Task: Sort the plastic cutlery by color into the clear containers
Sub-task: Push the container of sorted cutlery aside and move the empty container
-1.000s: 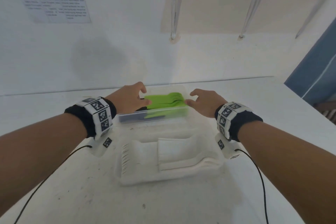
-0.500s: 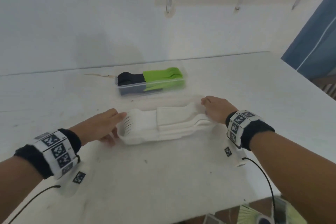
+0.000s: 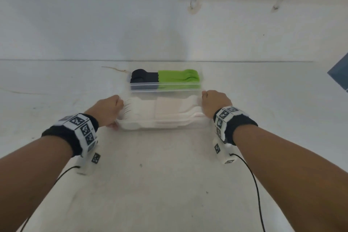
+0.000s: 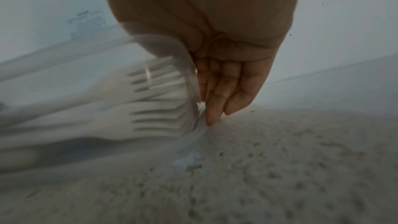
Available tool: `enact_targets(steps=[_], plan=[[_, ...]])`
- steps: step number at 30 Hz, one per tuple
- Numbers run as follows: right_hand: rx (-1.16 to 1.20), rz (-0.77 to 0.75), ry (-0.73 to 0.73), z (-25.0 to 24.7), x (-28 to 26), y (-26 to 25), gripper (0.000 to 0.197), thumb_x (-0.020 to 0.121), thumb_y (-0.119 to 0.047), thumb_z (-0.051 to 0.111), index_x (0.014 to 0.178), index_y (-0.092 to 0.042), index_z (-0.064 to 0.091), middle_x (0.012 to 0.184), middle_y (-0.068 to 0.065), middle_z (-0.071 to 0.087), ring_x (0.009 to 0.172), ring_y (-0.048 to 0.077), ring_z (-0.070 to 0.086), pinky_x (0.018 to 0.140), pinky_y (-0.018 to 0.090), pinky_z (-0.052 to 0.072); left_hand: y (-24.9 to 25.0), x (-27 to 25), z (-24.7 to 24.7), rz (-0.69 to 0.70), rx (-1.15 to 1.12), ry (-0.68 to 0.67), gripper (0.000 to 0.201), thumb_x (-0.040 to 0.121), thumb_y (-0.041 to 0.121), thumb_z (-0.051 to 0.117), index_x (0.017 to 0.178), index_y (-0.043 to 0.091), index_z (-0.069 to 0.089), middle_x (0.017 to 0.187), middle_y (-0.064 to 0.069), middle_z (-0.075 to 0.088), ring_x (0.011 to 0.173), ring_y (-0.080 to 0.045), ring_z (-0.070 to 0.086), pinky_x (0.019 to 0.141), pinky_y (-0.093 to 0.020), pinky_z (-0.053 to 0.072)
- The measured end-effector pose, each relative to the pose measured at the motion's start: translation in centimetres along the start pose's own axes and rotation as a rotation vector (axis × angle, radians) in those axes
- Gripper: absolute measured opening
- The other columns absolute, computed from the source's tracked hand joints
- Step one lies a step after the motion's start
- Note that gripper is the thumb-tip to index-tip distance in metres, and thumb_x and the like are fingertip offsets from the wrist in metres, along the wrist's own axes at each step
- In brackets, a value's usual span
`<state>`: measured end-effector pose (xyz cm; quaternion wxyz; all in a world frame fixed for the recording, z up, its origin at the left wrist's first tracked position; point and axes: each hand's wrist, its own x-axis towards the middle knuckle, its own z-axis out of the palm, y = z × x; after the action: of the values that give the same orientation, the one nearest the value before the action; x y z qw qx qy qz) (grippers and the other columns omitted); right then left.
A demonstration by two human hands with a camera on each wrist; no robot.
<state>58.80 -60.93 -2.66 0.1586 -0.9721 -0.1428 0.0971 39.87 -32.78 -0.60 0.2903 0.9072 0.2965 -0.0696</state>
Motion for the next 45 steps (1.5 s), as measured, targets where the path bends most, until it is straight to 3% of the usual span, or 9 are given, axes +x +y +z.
enact_targets(steps=[6, 10, 16, 31, 35, 37, 40, 42, 45], plan=[[0.016, 0.013, 0.012, 0.6, 1.4, -0.5, 0.055, 0.108, -0.041, 0.020, 0.117, -0.011, 0.064, 0.121, 0.016, 0.066, 0.109, 0.036, 0.062, 0.084, 0.037, 0.042, 0.3, 1.3, 0.1, -0.023, 0.007, 0.046, 0.031, 0.110, 0.029, 0.032, 0.114, 0.003, 0.050, 0.103, -0.024, 0.067, 0.086, -0.040, 0.072, 0.077, -0.050, 0.061], [0.029, 0.006, -0.001, 0.1, 1.1, -0.6, 0.051, 0.107, -0.040, 0.021, 0.118, -0.013, 0.062, 0.125, 0.015, 0.065, 0.111, 0.036, 0.061, 0.083, 0.038, 0.040, 0.8, 1.0, -0.1, 0.006, 0.077, 0.089, 0.028, 0.109, 0.026, 0.032, 0.098, 0.006, 0.049, 0.111, -0.023, 0.063, 0.095, -0.035, 0.056, 0.082, -0.038, 0.041], [0.028, -0.049, 0.077, -1.7, -1.9, -0.4, 0.036, 0.106, -0.034, 0.029, 0.100, -0.012, 0.057, 0.113, 0.019, 0.066, 0.102, 0.038, 0.062, 0.081, 0.036, 0.043, 1.0, -1.7, -1.3, 0.046, 0.057, 0.075, 0.019, 0.107, 0.018, 0.042, 0.101, 0.002, 0.052, 0.094, -0.018, 0.069, 0.078, -0.032, 0.073, 0.076, -0.046, 0.059], [0.076, -0.129, -0.041, -1.8, -12.4, 2.5, 0.024, 0.092, -0.032, 0.044, 0.086, -0.017, 0.062, 0.084, 0.000, 0.066, 0.080, 0.023, 0.061, 0.075, 0.035, 0.052, -3.1, -10.6, 0.8, 0.102, -0.004, -0.121, 0.028, 0.106, 0.027, 0.039, 0.091, 0.008, 0.052, 0.087, -0.013, 0.068, 0.056, -0.021, 0.072, 0.069, -0.042, 0.052], [0.138, -0.122, -0.128, -1.7, -11.8, 2.8, 0.032, 0.093, -0.035, 0.041, 0.088, -0.015, 0.065, 0.090, 0.002, 0.067, 0.086, 0.027, 0.061, 0.083, 0.040, 0.052, -3.6, -10.6, 0.8, 0.081, 0.000, -0.106, 0.043, 0.107, 0.045, 0.035, 0.089, 0.014, 0.057, 0.082, -0.012, 0.070, 0.056, -0.021, 0.069, 0.069, -0.036, 0.051], [0.178, -0.103, -0.134, -1.8, -10.9, 3.1, 0.033, 0.097, -0.033, 0.037, 0.092, -0.017, 0.065, 0.087, 0.002, 0.065, 0.083, 0.028, 0.061, 0.082, 0.040, 0.050, -3.9, -9.4, 0.3, 0.077, -0.020, -0.066, 0.043, 0.108, 0.050, 0.029, 0.096, 0.021, 0.058, 0.083, -0.011, 0.071, 0.063, -0.023, 0.067, 0.069, -0.034, 0.049], [0.300, -0.051, -0.119, -1.6, -8.4, 4.0, 0.029, 0.097, -0.026, 0.039, 0.099, -0.031, 0.067, 0.089, -0.002, 0.069, 0.084, 0.021, 0.065, 0.084, 0.035, 0.052, -5.2, -6.4, -0.7, 0.134, -0.023, -0.016, 0.020, 0.107, 0.029, 0.040, 0.119, 0.030, 0.056, 0.094, -0.009, 0.069, 0.079, -0.026, 0.067, 0.077, -0.038, 0.052], [0.260, -0.077, -0.155, -1.1, -6.8, 5.1, 0.037, 0.093, -0.015, 0.045, 0.110, -0.040, 0.066, 0.107, -0.004, 0.069, 0.097, 0.019, 0.063, 0.091, 0.031, 0.049, -5.8, -4.3, -0.9, 0.234, 0.119, -0.059, 0.037, 0.105, 0.021, 0.047, 0.136, 0.040, 0.050, 0.102, -0.002, 0.064, 0.088, -0.019, 0.063, 0.085, -0.037, 0.049], [0.111, -0.214, -0.243, -0.7, -5.2, 5.9, 0.050, 0.095, -0.007, 0.047, 0.123, -0.042, 0.068, 0.121, -0.010, 0.063, 0.107, 0.013, 0.058, 0.093, 0.022, 0.040, -5.2, -2.4, -0.7, 0.314, 0.233, -0.086, 0.041, 0.102, 0.024, 0.056, 0.133, 0.051, 0.050, 0.109, 0.002, 0.058, 0.091, -0.012, 0.059, 0.089, -0.031, 0.044]])
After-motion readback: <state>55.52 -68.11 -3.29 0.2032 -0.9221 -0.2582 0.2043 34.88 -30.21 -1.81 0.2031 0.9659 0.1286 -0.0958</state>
